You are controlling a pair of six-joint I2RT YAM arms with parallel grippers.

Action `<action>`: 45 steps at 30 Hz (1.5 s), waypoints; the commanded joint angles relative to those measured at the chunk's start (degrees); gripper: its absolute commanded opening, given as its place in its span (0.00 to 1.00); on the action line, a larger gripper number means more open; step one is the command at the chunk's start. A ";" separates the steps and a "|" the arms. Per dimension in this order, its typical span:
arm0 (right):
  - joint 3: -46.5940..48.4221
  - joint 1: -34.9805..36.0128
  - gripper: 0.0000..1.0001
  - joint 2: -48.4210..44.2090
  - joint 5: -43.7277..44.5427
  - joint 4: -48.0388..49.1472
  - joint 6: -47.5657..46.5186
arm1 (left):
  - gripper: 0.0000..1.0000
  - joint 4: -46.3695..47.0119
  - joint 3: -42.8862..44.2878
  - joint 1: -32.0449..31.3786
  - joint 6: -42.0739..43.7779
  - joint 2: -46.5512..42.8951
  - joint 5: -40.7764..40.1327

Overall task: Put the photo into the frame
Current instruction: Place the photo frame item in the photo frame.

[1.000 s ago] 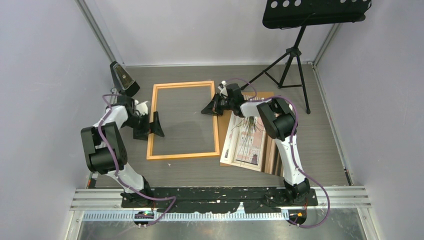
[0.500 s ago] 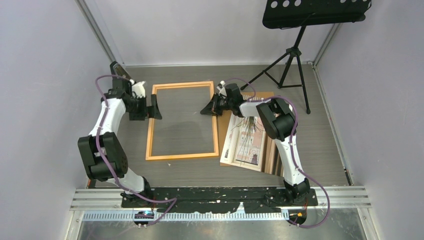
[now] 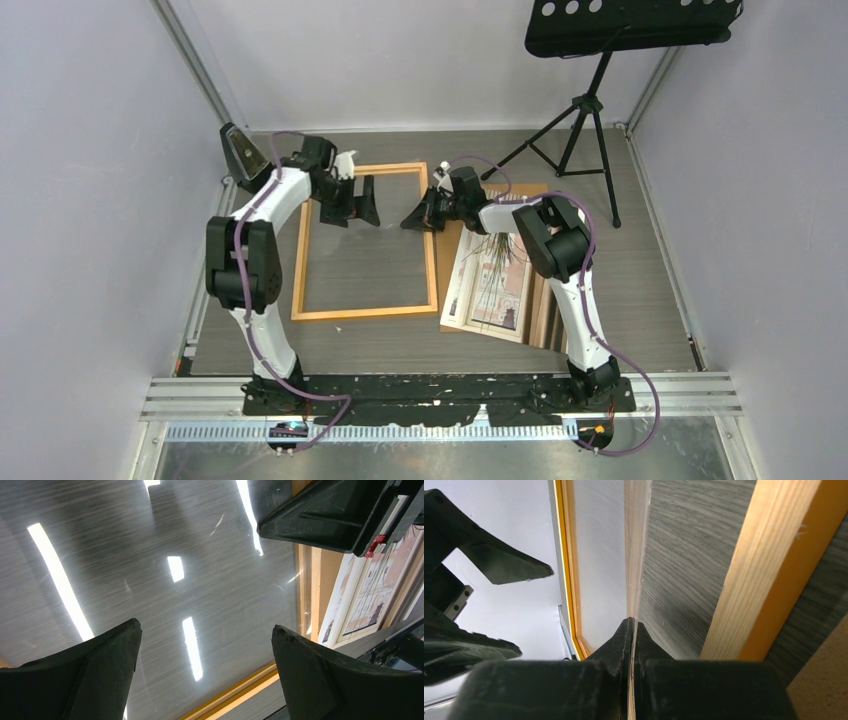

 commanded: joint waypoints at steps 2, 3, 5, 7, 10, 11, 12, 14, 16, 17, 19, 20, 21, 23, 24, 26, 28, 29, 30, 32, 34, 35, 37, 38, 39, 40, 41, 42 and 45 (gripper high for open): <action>1.39 1.06 0.06 -0.45 0.34 -1.39 -1.49 | 1.00 3.16 3.47 -3.76 -4.92 1.93 -1.09; 1.47 1.06 0.06 -0.45 0.36 -1.46 -1.56 | 1.00 3.54 3.73 -4.18 -5.38 2.50 -0.96; 1.54 1.04 0.06 -0.45 0.38 -1.53 -1.55 | 1.00 3.86 4.54 -4.91 -6.29 3.86 -0.69; 1.60 1.03 0.06 -0.35 0.39 -1.54 -1.53 | 1.00 4.55 4.67 -5.54 -7.43 4.74 -0.55; 1.62 1.04 0.06 -0.13 0.45 -1.54 -1.56 | 1.00 5.34 4.88 -6.41 -8.24 6.17 -0.06; 1.55 1.06 0.06 -0.11 0.39 -1.54 -1.50 | 1.00 5.36 5.02 -6.76 -8.42 6.56 -0.26; 1.53 1.06 0.06 -0.04 0.43 -1.49 -1.49 | 0.99 5.77 4.96 -7.06 -8.66 6.93 -0.34; 1.43 1.08 0.06 0.05 0.43 -1.38 -1.35 | 1.00 6.65 4.58 -7.53 -9.28 7.36 -0.95; 1.41 1.03 0.06 0.05 0.44 -1.36 -1.38 | 1.00 7.69 3.93 -7.86 -9.86 7.39 -1.64; 1.35 1.06 0.06 -0.04 0.45 -1.36 -1.40 | 1.00 7.95 3.69 -7.98 -10.08 7.49 -1.73; 1.25 1.06 0.06 -0.17 0.38 -1.36 -1.53 | 1.00 8.34 3.62 -8.29 -10.50 7.65 -1.94; 1.24 1.06 0.06 -0.18 0.38 -1.40 -1.61 | 1.00 8.39 3.70 -8.53 -10.57 7.75 -2.14; 1.19 1.06 0.06 -0.25 0.37 -1.39 -1.61 | 1.00 8.62 3.63 -8.73 -10.73 7.83 -2.28; 1.13 1.06 0.06 -0.32 0.45 -1.36 -1.50 | 1.00 9.03 3.56 -9.03 -10.93 7.99 -2.29; 1.08 1.06 0.06 -0.34 0.50 -1.36 -1.51 | 0.99 9.19 3.60 -9.18 -11.13 8.15 -2.34; 0.95 1.06 0.06 -0.36 0.53 -1.36 -1.52 | 0.99 9.28 3.76 -9.32 -11.73 8.83 -1.83; 0.89 1.07 0.06 -0.44 0.47 -1.36 -1.57 | 1.00 9.44 3.73 -9.45 -12.19 9.38 -1.53; 0.89 1.07 0.06 -0.40 0.47 -1.36 -1.56 | 1.00 9.49 3.66 -9.56 -12.21 9.55 -1.54; 0.82 1.04 0.06 -0.43 0.48 -1.27 -1.49 | 1.00 9.63 3.52 -9.70 -12.26 9.66 -1.50; 0.67 1.06 0.06 -0.45 0.52 -1.01 -1.37 | 1.00 10.04 3.16 -9.93 -12.36 9.78 -1.65; 0.56 1.08 0.06 -0.45 0.50 -0.93 -1.23 | 1.00 10.12 3.08 -10.09 -12.57 10.10 -1.64; 0.50 1.07 0.06 -0.45 0.48 -0.88 -1.14 | 1.00 10.17 3.23 -10.11 -12.73 10.22 -1.63; 0.47 1.06 0.06 -0.49 0.47 -0.84 -1.18 | 1.00 10.45 3.21 -10.20 -12.84 10.29 -1.63; 0.42 1.02 0.06 -0.59 0.53 -0.83 -1.22 | 0.99 10.45 3.28 -10.22 -12.86 10.37 -1.64; 0.33 1.05 0.06 -0.65 0.54 -0.83 -1.31 | 1.00 10.39 3.39 -10.26 -12.84 10.58 -1.69; 0.30 1.06 0.06 -0.72 0.55 -0.83 -1.34 | 1.00 10.34 3.51 -10.29 -12.87 10.71 -1.70; 0.28 1.04 0.06 -0.76 0.59 -0.83 -1.34 | 1.00 10.29 3.49 -10.29 -12.95 10.92 -1.63; 0.27 1.05 0.06 -0.79 0.61 -0.88 -1.41 | 1.00 10.22 3.47 -10.37 -13.01 11.11 -1.63; 0.10 1.06 0.06 -1.00 0.60 -1.14 -1.59 | 1.00 10.18 3.23 -10.38 -13.30 11.70 -1.29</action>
